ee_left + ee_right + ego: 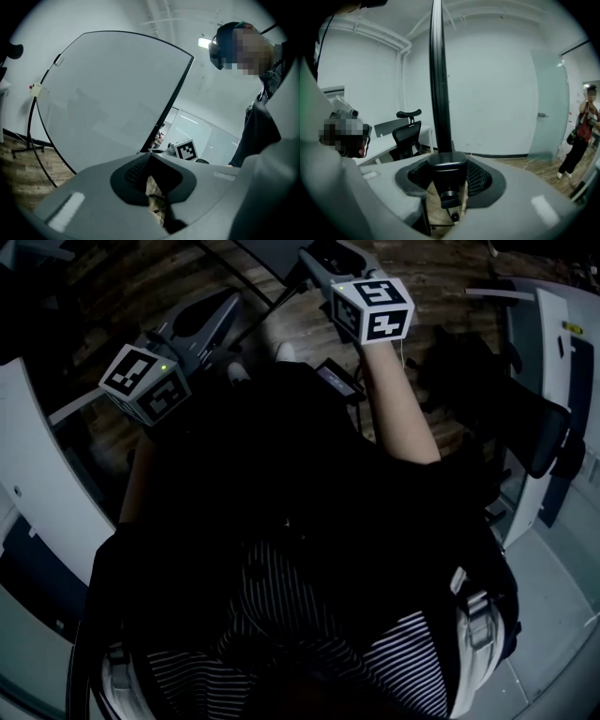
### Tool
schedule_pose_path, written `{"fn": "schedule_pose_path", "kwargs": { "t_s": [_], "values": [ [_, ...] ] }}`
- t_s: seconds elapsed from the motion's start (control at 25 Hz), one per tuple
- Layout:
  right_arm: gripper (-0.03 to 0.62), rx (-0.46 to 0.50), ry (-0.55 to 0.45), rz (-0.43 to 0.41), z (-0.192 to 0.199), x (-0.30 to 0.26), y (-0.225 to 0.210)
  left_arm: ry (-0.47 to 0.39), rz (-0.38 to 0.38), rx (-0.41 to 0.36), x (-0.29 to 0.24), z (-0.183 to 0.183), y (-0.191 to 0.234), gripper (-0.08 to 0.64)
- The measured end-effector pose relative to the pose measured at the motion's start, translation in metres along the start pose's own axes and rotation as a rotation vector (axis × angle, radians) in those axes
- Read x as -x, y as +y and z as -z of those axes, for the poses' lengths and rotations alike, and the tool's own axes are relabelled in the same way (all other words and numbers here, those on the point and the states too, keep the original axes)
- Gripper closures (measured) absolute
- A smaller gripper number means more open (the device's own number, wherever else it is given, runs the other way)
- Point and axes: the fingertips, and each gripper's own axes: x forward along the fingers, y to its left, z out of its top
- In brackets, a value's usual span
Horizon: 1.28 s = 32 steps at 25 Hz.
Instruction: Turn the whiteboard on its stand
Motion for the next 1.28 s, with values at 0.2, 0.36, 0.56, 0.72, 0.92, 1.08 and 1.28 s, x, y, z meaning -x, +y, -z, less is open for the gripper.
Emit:
{"fn": "schedule_pose_path", "kwargs": {
  "t_s": [0.2, 0.36, 0.56, 0.72, 0.92, 1.08, 1.28],
  "values": [
    [0.403, -0.003, -0.014, 0.003, -0.008, -0.011, 0.0, -0.001, 0.015, -0.026, 0.002, -0.007, -0.007, 0.555],
    [0.403, -0.002, -0.018, 0.002, -0.012, -0.018, -0.001, -0.003, -0.001, -0.024, 0.006, -0.013, -0.007, 0.555],
    [0.402, -0.001, -0.021, -0.001, -0.014, -0.021, -0.008, -0.014, -0.01, -0.03, 0.003, -0.016, -0.01, 0.555],
    [0.402, -0.014, -0.026, 0.005, -0.017, -0.02, -0.021, -0.019, -0.02, -0.027, 0.0, -0.018, -0.013, 0.555],
    [0.403, -0.039, -0.043, 0.037, -0.022, -0.024, -0.052, -0.022, -0.036, -0.028, -0.009, -0.019, -0.009, 0.555],
    [0.402, -0.045, -0.035, 0.042, -0.023, -0.024, -0.075, -0.016, -0.046, -0.02, -0.02, -0.019, -0.011, 0.555],
    [0.403, -0.046, -0.043, 0.05, -0.026, -0.026, -0.103, -0.019, -0.054, -0.013, -0.034, -0.02, -0.008, 0.555]
  ]
}}
